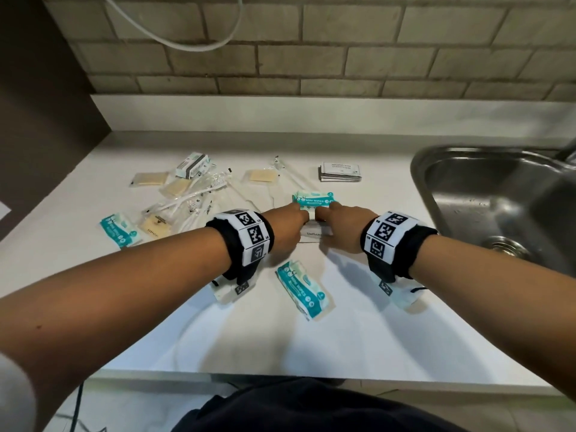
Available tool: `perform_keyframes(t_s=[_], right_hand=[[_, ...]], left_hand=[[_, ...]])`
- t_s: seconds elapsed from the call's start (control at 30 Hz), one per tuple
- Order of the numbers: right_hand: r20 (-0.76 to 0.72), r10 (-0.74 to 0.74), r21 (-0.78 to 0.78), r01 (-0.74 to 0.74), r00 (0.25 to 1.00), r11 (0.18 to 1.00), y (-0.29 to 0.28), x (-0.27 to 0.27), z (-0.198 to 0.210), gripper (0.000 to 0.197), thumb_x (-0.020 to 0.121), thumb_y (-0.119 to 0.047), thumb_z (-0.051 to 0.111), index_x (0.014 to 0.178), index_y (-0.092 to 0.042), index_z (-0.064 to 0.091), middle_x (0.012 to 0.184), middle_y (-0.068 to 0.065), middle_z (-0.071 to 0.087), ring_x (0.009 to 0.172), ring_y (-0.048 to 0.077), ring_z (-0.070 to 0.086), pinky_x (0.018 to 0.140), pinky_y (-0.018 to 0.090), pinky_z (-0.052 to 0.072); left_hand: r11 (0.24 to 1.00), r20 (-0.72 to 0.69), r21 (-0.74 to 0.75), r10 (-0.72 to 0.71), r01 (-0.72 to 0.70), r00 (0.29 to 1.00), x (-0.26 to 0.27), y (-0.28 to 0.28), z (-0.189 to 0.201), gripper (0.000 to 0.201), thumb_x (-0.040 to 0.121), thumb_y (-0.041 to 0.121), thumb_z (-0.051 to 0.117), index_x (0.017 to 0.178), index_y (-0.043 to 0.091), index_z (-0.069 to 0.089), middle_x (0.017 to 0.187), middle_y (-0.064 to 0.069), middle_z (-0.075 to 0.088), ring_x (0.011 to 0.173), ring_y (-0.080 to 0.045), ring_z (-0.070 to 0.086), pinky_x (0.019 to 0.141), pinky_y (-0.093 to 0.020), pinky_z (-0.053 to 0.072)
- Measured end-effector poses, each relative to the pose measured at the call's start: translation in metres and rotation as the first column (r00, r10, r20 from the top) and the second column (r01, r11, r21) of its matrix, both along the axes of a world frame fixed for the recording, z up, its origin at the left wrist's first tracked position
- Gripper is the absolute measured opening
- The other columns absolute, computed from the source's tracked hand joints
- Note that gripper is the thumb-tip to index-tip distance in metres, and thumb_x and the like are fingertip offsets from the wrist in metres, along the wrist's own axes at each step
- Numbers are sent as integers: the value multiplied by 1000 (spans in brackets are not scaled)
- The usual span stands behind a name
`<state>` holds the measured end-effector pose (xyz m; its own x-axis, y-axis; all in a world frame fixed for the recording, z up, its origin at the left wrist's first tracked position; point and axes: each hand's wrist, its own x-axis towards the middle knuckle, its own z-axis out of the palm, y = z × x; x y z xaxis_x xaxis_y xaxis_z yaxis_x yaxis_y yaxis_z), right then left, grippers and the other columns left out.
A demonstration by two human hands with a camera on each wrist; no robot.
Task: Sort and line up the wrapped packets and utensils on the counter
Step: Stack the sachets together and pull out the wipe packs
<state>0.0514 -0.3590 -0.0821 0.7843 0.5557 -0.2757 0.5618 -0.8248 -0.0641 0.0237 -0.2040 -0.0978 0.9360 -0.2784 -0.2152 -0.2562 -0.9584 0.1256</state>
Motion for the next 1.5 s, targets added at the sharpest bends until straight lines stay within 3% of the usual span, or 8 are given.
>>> perform_keyframes(t_s=[0.13, 0.27, 0.37, 0.57, 0.7, 0.93, 1.23, 1.5], right_hand=[[-43, -15, 33, 17, 999, 999, 7, -1, -12, 31, 92, -26, 51, 119, -11, 44, 117, 12, 51, 97, 32, 60, 78, 36, 46], [-50, 14, -37, -16, 999, 999, 12, 2, -10, 33, 97, -25, 44, 126, -10, 45, 121, 12, 50, 105, 32, 58, 83, 37, 45], [-101, 9, 2, -9, 995, 1000, 7, 5, -4, 15, 95, -21, 44, 107, -16, 53, 109, 9, 59, 90, 25, 57, 76, 32, 43], [-92, -94, 139, 106, 991, 985, -21, 37, 38, 14, 96, -20, 50, 84, -16, 43, 98, 11, 55, 89, 26, 52, 73, 29, 35], [-48, -223, 309, 227, 974, 924, -29, 62, 57, 16, 93, -23, 55, 91, -11, 44, 92, 8, 52, 83, 25, 47, 69, 30, 32], [-98, -228, 405, 248, 969, 880, -7, 94, 54, 14, 92, -22, 56, 93, -14, 44, 103, 15, 60, 91, 29, 55, 72, 28, 35], [-161, -174, 434, 228, 971, 872, 25, 112, 45, 20, 91, -20, 56, 105, -6, 54, 108, 17, 64, 96, 32, 59, 72, 29, 40], [-158, -145, 383, 196, 977, 903, 28, 114, 39, 17, 93, -25, 56, 87, -15, 43, 96, 10, 57, 84, 27, 51, 70, 27, 35]], left_hand=[[999, -7, -36, 29, -29, 1000, 1, -4, -4, 31, 95, 8, 47, 125, 3, 49, 127, -17, 50, 111, -31, 54, 87, -33, 43], [997, -23, -56, 43, -44, 999, 5, -6, 0, 20, 91, 13, 51, 110, 16, 56, 112, -7, 58, 98, -26, 60, 84, -32, 49], [994, -114, -92, 46, -57, 992, 10, 0, 10, 14, 87, 16, 58, 96, 26, 56, 99, -2, 65, 85, -22, 61, 72, -29, 47], [984, -7, -159, 81, -81, 997, 45, 21, 51, 36, 89, 14, 60, 125, 14, 55, 122, -3, 56, 106, -20, 57, 81, -23, 40], [996, 7, -68, 51, -51, 999, 72, 10, 52, 63, 83, 25, 71, 139, 17, 42, 136, -7, 48, 125, -26, 46, 101, -32, 40], [998, -148, 61, 28, -19, 989, 93, -8, 22, 77, 66, 41, 59, 140, 32, 40, 142, -1, 46, 126, -25, 49, 105, -38, 43], [999, -132, 25, 49, -46, 990, 118, 25, 19, 54, 72, 23, 71, 125, 23, 58, 113, -9, 56, 98, -30, 60, 81, -31, 49], [986, -118, 109, 136, -124, 984, 122, 60, 17, 54, 69, 26, 75, 120, 22, 59, 105, 0, 51, 92, -20, 56, 82, -32, 51]])
